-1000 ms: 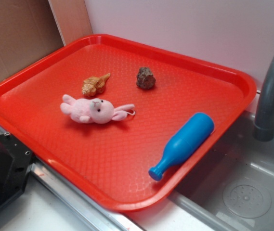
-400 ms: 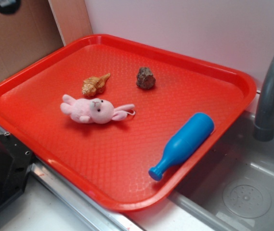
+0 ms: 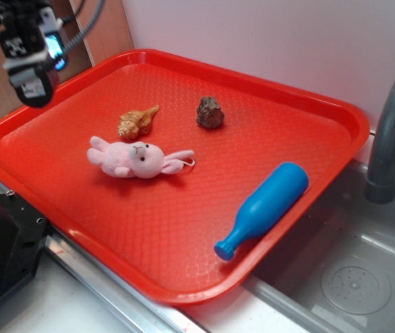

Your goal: Grab the pink bunny.

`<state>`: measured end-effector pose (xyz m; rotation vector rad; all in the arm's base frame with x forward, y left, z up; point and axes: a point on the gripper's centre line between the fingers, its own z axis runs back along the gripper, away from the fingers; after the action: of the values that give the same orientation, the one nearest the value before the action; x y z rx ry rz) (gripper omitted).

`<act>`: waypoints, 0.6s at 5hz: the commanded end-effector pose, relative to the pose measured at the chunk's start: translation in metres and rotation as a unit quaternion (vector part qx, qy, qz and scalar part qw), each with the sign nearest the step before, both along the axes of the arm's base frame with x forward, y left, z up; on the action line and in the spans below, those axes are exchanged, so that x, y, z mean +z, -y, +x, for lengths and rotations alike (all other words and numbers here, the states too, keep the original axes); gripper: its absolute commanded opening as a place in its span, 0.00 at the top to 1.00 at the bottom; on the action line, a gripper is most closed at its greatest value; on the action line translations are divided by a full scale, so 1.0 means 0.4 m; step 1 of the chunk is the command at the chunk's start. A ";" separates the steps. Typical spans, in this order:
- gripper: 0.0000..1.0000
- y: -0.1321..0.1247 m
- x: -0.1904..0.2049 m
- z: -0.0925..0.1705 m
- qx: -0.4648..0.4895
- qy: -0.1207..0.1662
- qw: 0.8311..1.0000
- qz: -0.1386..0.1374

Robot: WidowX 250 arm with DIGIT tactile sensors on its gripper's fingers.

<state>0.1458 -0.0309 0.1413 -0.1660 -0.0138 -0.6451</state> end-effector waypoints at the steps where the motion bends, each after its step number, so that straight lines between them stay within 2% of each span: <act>1: 0.00 0.004 0.014 0.000 -0.004 0.014 1.000 -0.001; 2: 0.00 0.004 0.014 0.000 -0.004 0.014 1.000 -0.001; 3: 0.00 -0.019 -0.087 0.054 0.009 0.012 0.998 0.056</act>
<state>0.1666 -0.0206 0.1007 -0.0675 0.0308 -0.6205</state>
